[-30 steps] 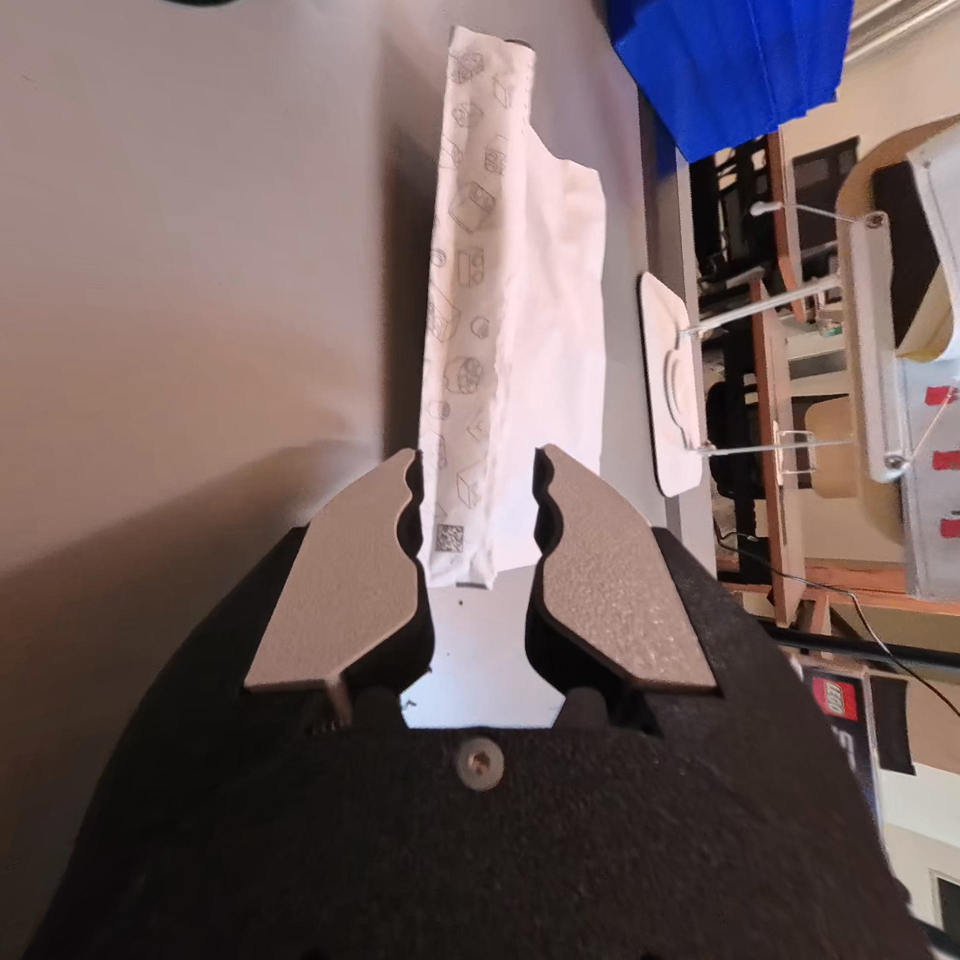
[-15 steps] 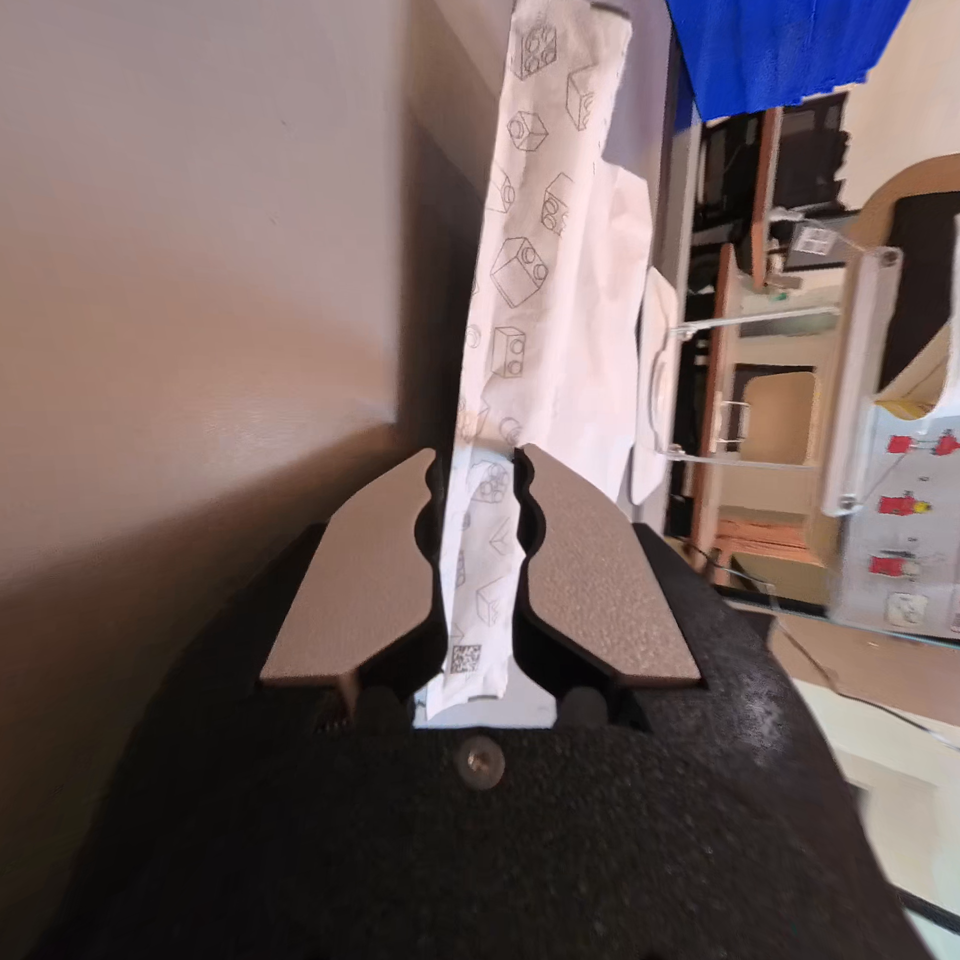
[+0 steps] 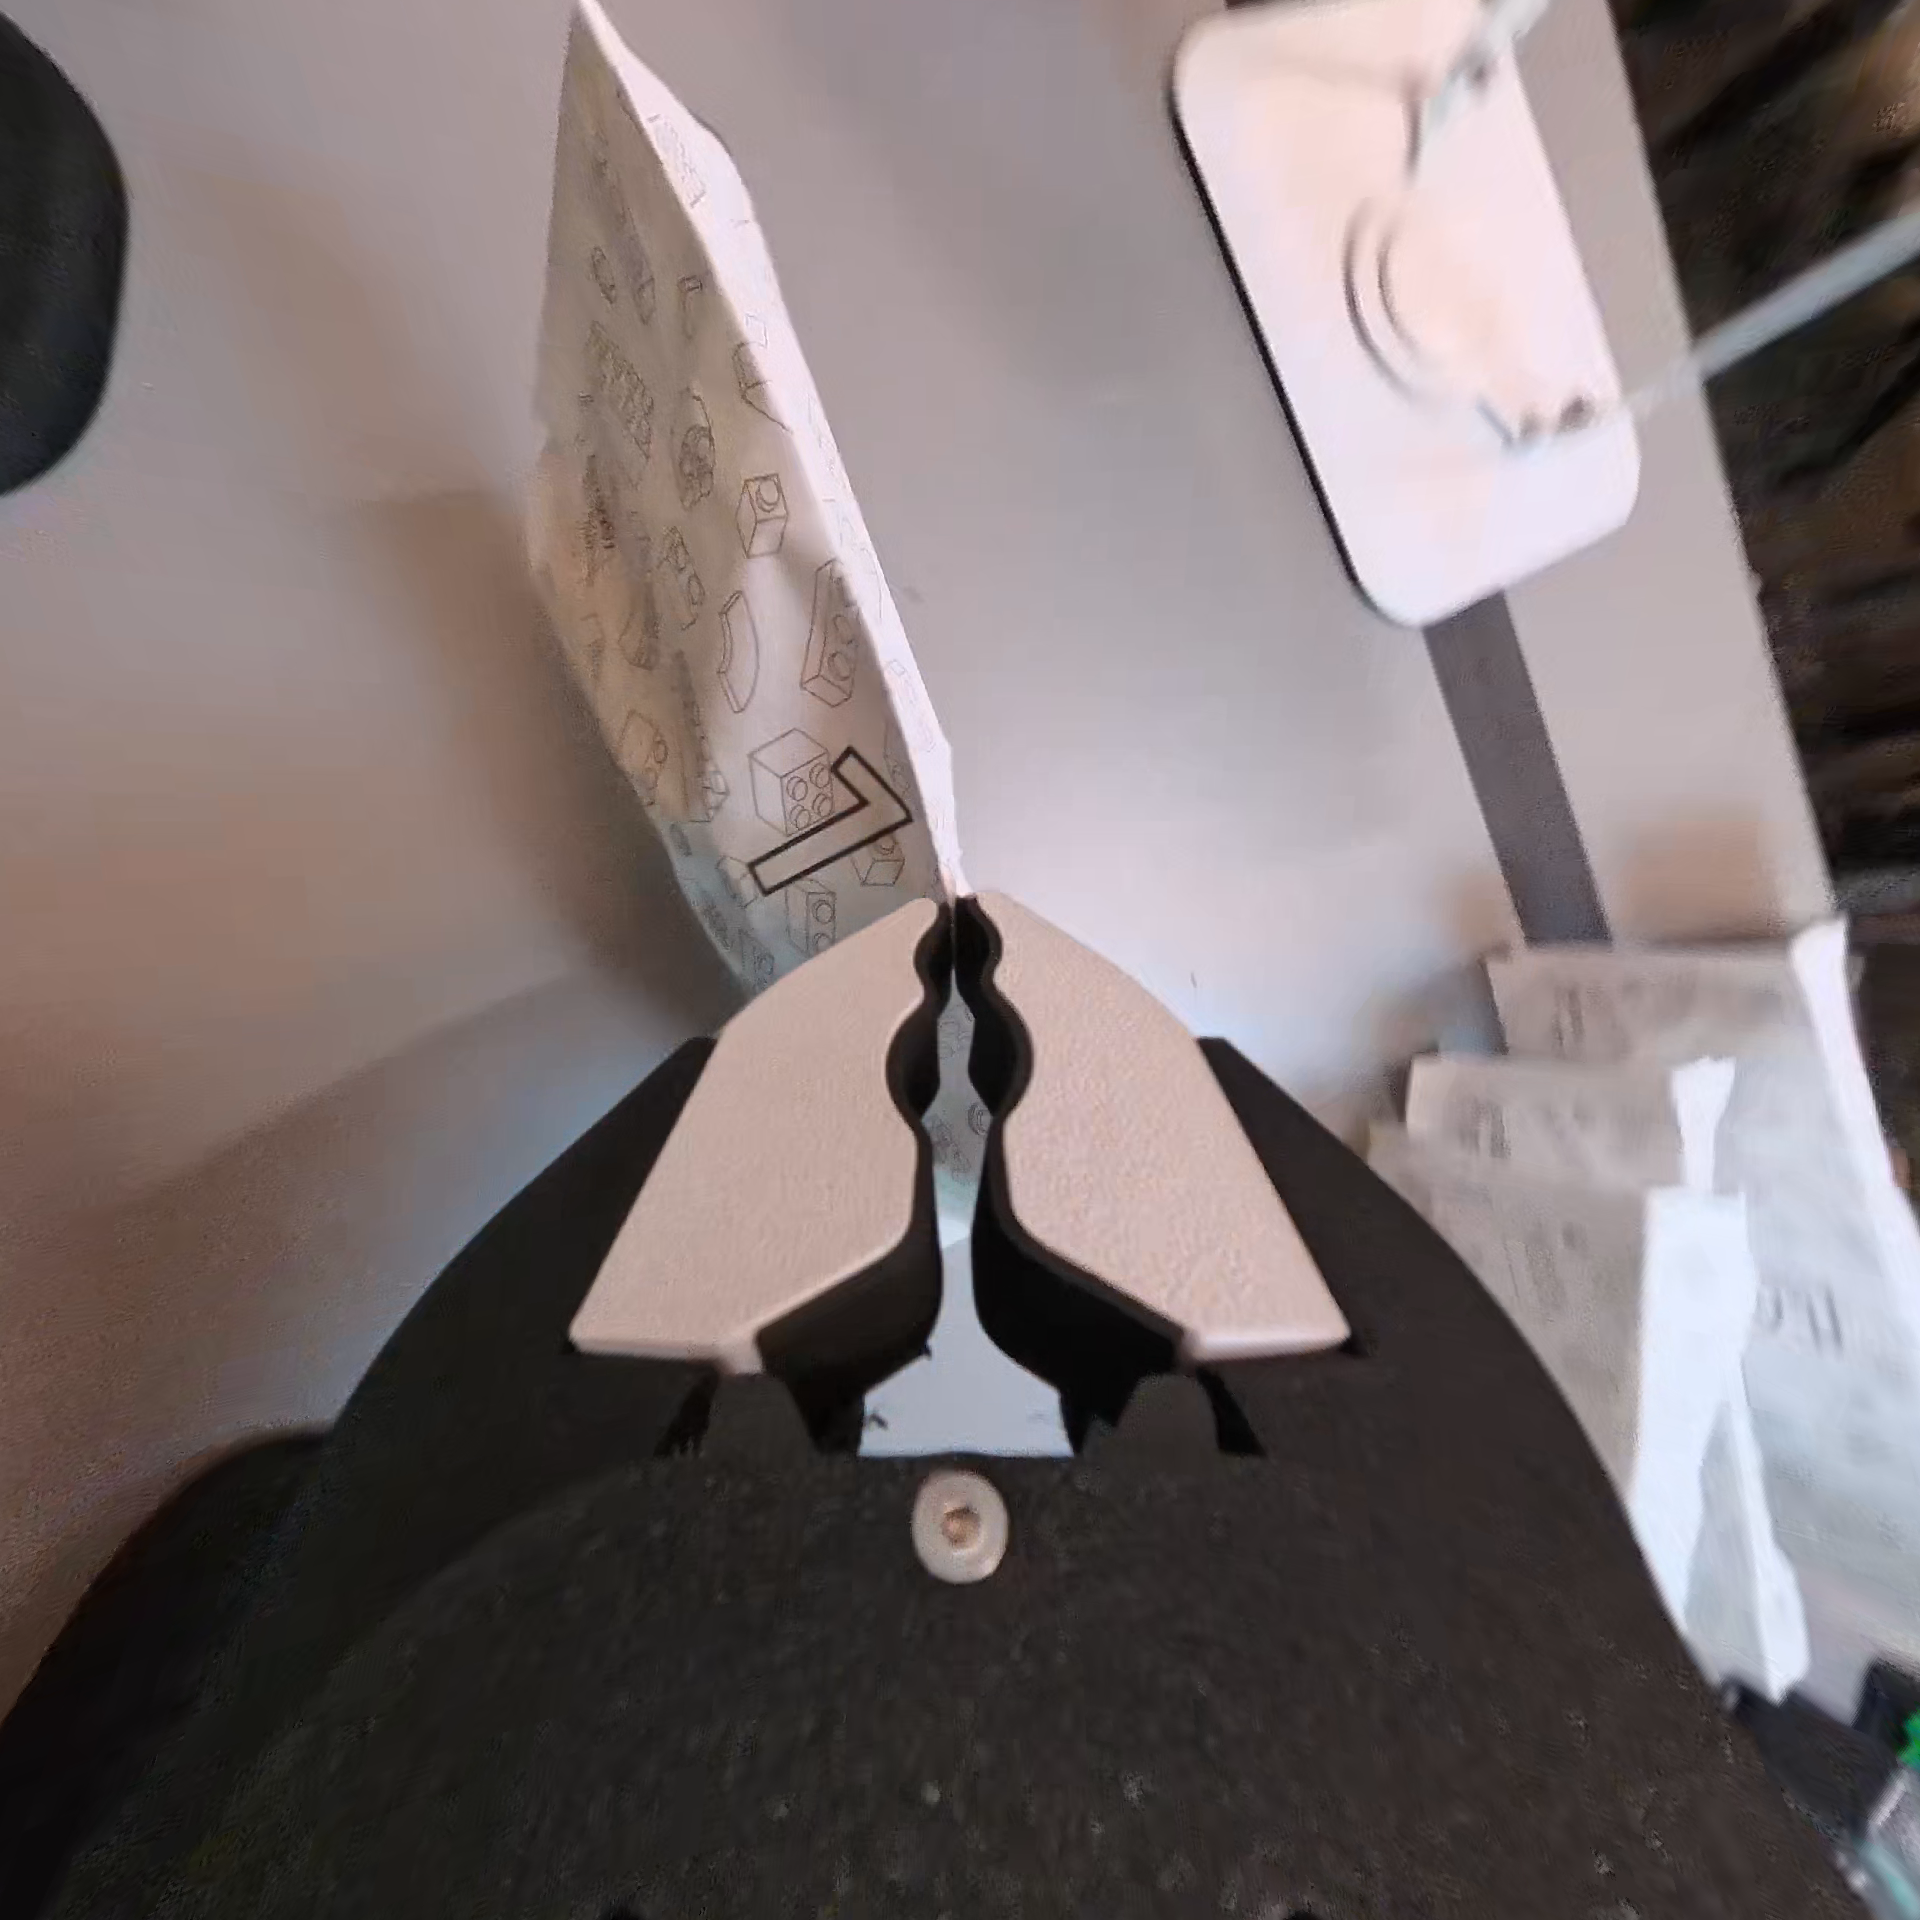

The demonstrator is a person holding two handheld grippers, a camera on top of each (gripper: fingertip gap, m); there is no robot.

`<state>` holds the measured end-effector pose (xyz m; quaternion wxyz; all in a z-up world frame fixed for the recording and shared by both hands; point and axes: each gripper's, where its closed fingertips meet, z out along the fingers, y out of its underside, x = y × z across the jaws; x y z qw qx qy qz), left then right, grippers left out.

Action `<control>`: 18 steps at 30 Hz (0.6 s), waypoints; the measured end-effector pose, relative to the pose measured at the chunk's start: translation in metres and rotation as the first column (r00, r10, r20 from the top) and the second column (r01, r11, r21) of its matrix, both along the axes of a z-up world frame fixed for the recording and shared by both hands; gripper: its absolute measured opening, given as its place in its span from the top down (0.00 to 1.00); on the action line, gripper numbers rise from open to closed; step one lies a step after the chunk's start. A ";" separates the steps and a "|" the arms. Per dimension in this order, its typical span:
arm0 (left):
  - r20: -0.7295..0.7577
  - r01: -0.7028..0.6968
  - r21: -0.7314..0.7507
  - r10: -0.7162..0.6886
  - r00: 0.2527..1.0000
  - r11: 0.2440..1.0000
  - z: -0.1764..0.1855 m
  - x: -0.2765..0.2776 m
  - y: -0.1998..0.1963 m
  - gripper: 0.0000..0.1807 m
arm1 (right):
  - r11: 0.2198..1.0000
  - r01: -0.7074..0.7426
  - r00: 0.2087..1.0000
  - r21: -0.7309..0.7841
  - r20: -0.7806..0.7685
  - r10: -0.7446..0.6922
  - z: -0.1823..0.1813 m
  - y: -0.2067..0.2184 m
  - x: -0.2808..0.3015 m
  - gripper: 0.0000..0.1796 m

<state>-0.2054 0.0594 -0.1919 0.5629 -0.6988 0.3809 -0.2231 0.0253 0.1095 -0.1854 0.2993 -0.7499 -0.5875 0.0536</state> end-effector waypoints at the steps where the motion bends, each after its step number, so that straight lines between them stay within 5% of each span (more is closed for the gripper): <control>1: -0.005 -0.004 0.010 0.004 1.000 1.000 0.001 0.000 0.000 0.63 | 0.999 0.039 0.999 -0.034 0.007 -0.038 0.006 0.008 0.020 1.00; 6: 0.005 -0.009 0.026 0.009 1.000 1.000 0.005 0.000 -0.002 0.67 | 0.979 0.183 0.983 -0.088 0.009 -0.183 0.012 0.052 0.118 1.00; 11: 0.039 -0.035 -0.008 0.035 0.999 0.999 0.002 0.000 0.003 0.68 | 0.924 0.339 0.940 -0.179 0.026 -0.340 -0.020 0.087 0.202 1.00; 18: 0.027 -0.074 0.036 0.074 0.997 0.997 0.001 0.006 0.009 0.77 | 0.909 0.396 0.914 -0.134 -0.035 -0.403 -0.034 0.106 0.230 0.93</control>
